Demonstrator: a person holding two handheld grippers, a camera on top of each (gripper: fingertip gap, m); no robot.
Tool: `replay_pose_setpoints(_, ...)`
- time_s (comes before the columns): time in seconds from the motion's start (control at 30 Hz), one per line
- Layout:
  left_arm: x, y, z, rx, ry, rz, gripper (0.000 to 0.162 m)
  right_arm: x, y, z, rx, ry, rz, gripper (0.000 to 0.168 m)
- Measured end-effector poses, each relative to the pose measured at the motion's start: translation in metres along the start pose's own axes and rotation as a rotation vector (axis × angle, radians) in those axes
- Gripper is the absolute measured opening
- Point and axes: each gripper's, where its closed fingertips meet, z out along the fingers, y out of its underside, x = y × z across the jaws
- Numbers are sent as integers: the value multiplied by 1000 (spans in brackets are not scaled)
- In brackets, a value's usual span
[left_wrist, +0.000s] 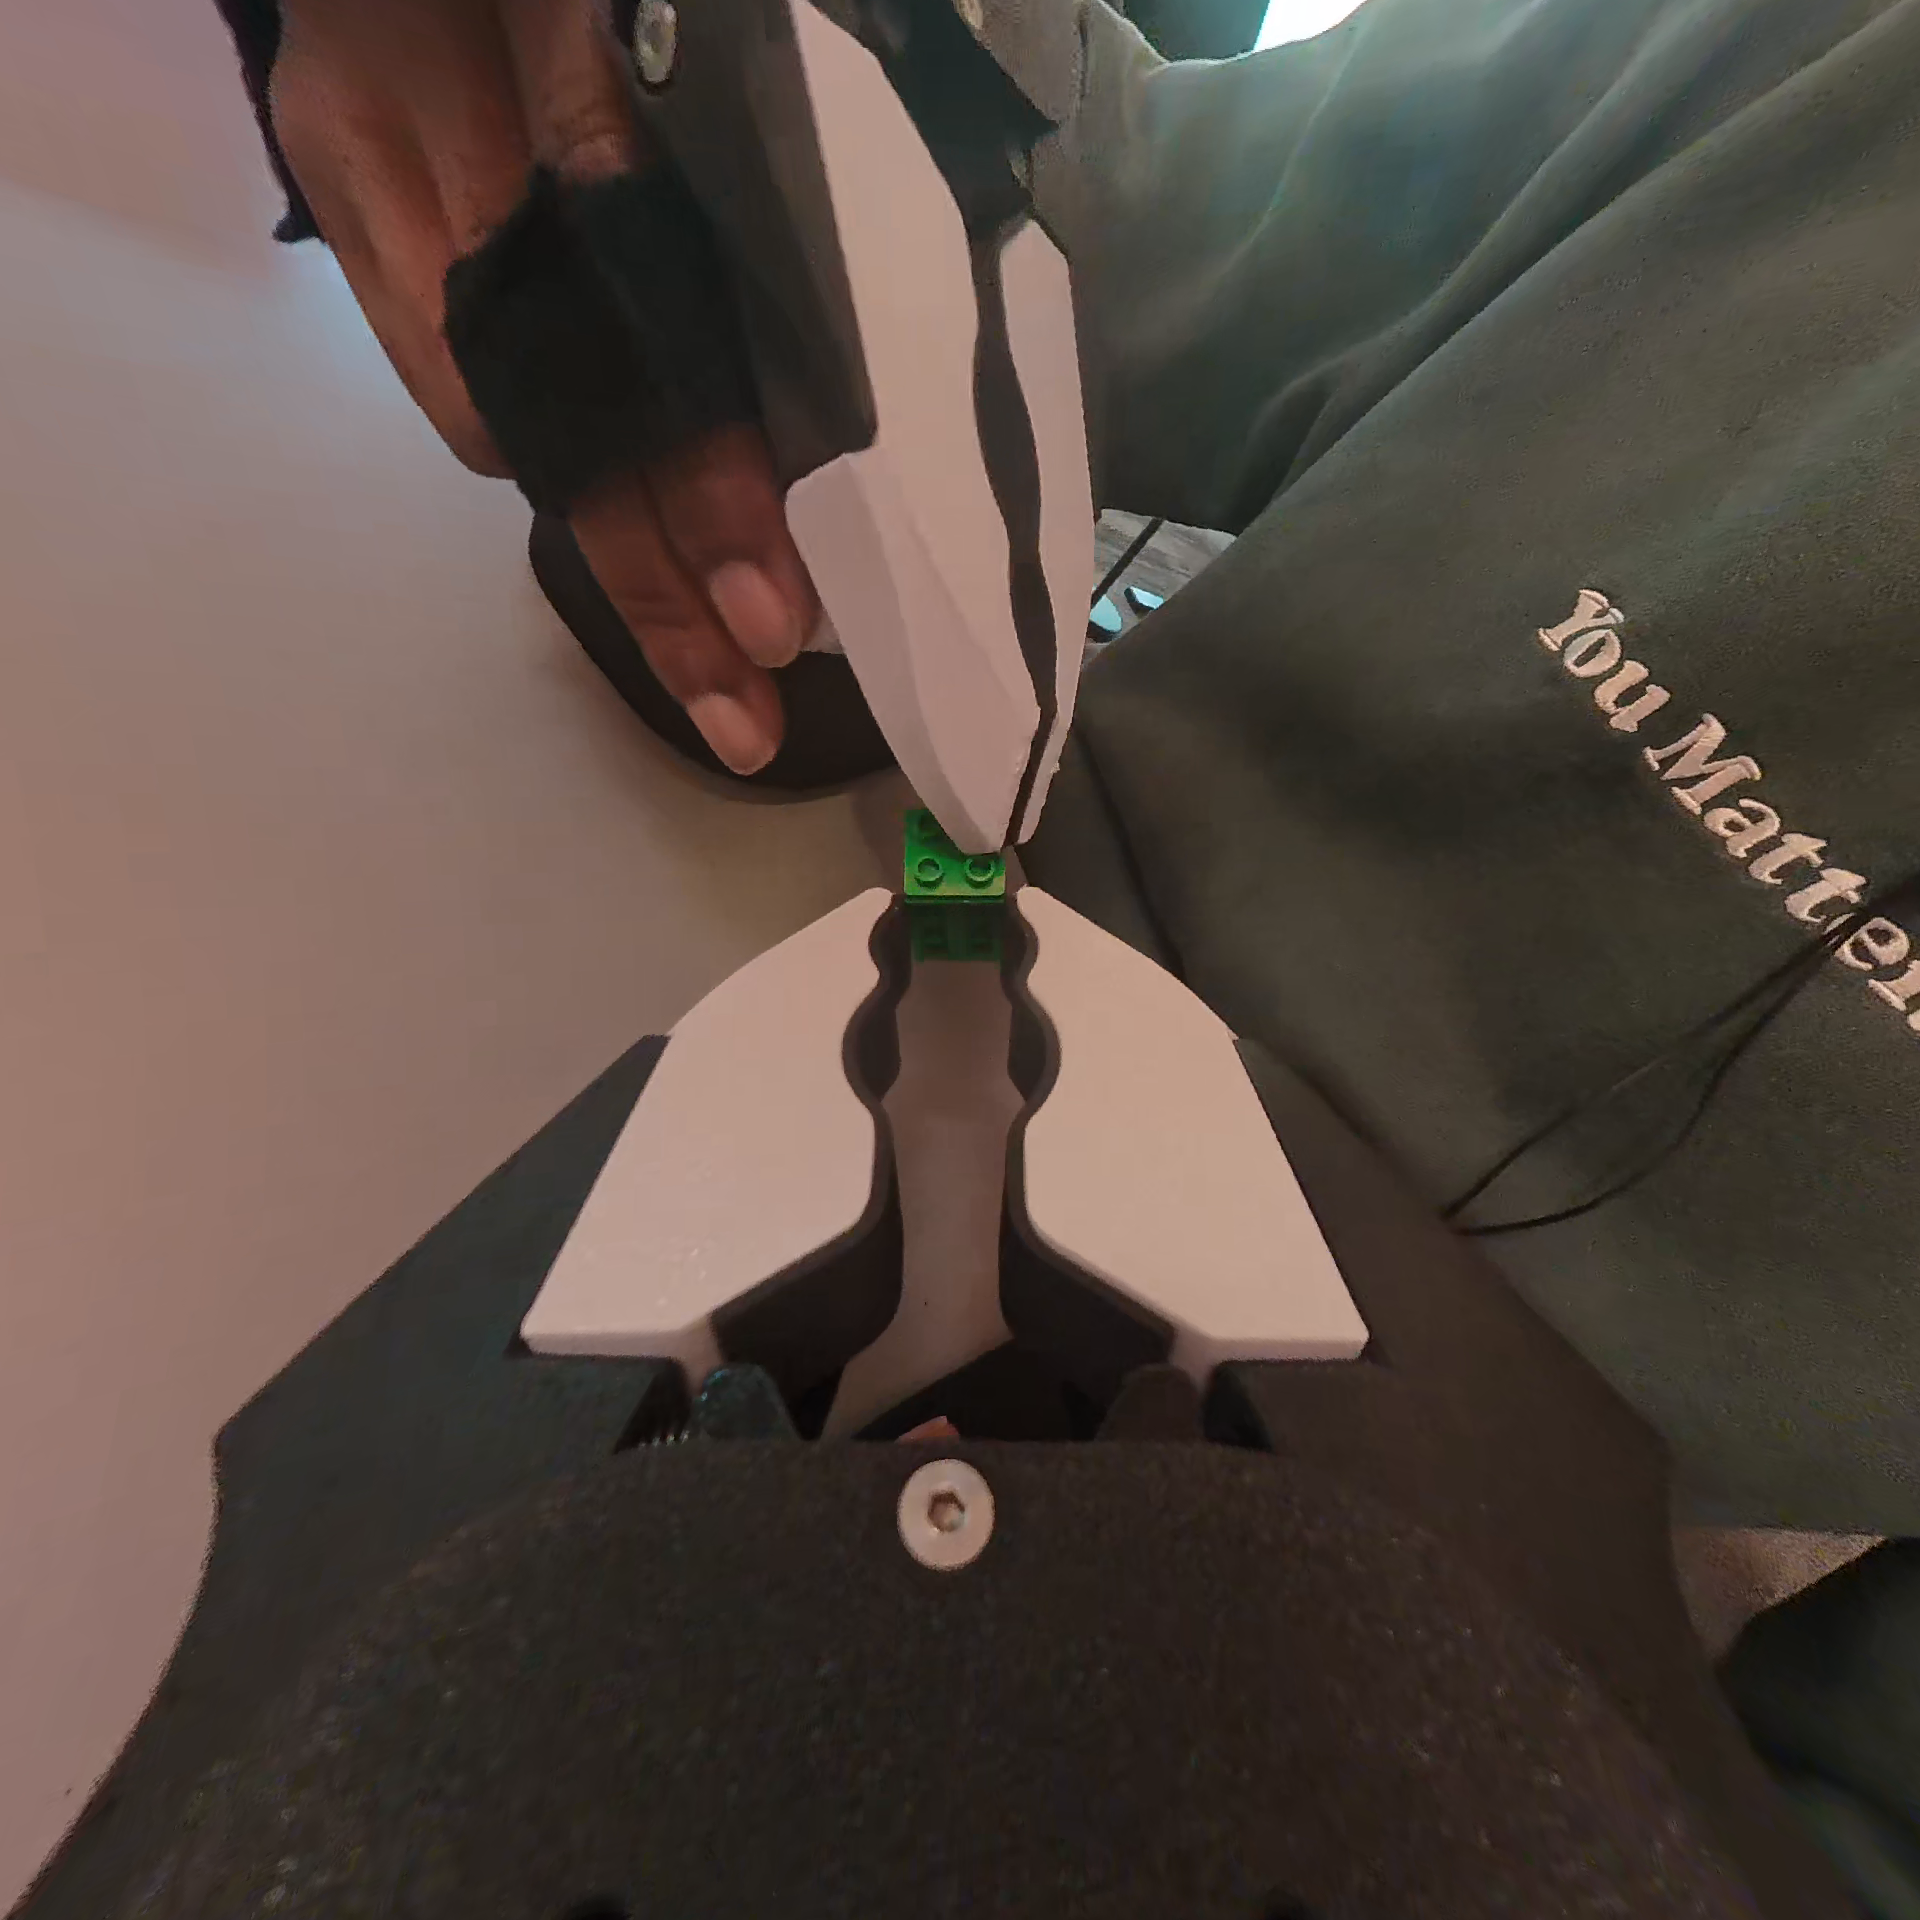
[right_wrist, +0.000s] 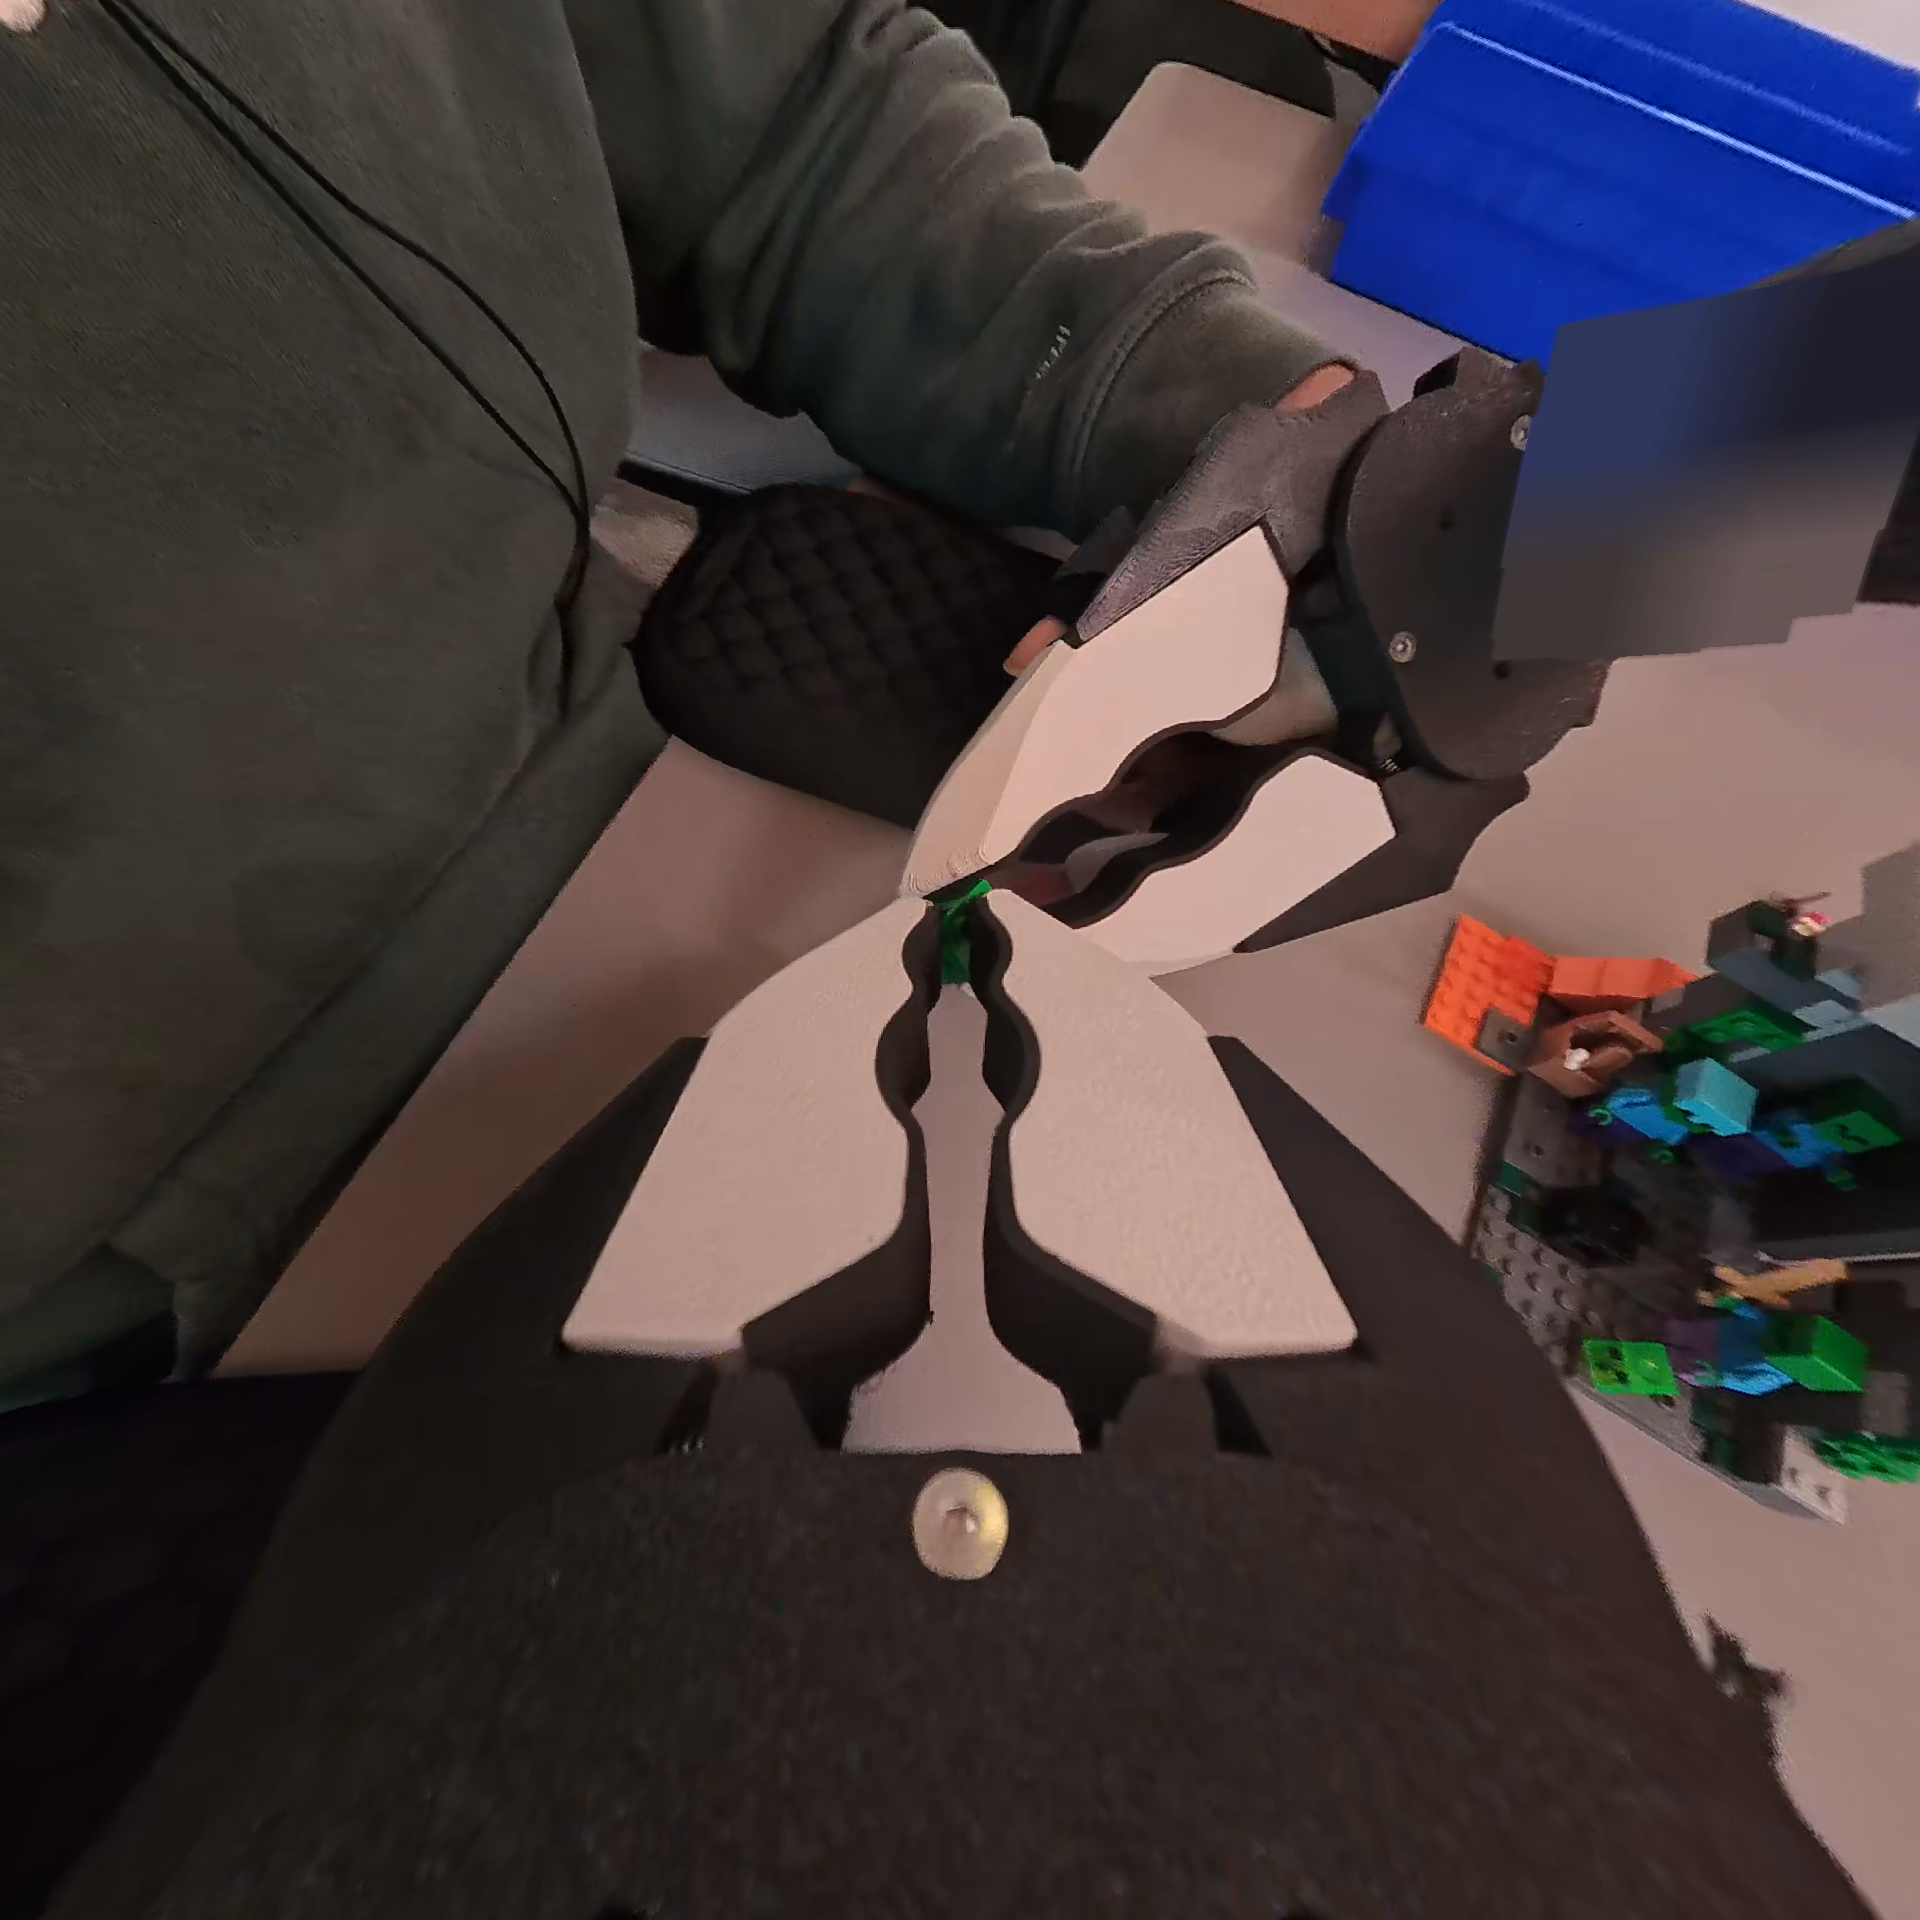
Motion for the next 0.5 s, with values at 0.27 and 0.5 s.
replay_pose_setpoints(0.27, -5, -7, -11, 66, -16, 3, 16, 13, -3, -3, 38, 130, -66, 5)
replay_pose_setpoints(0.5, -2, -4, -8, 61, 35, -5, 16, 11, 3, -2, -67, 224, -197, 10)
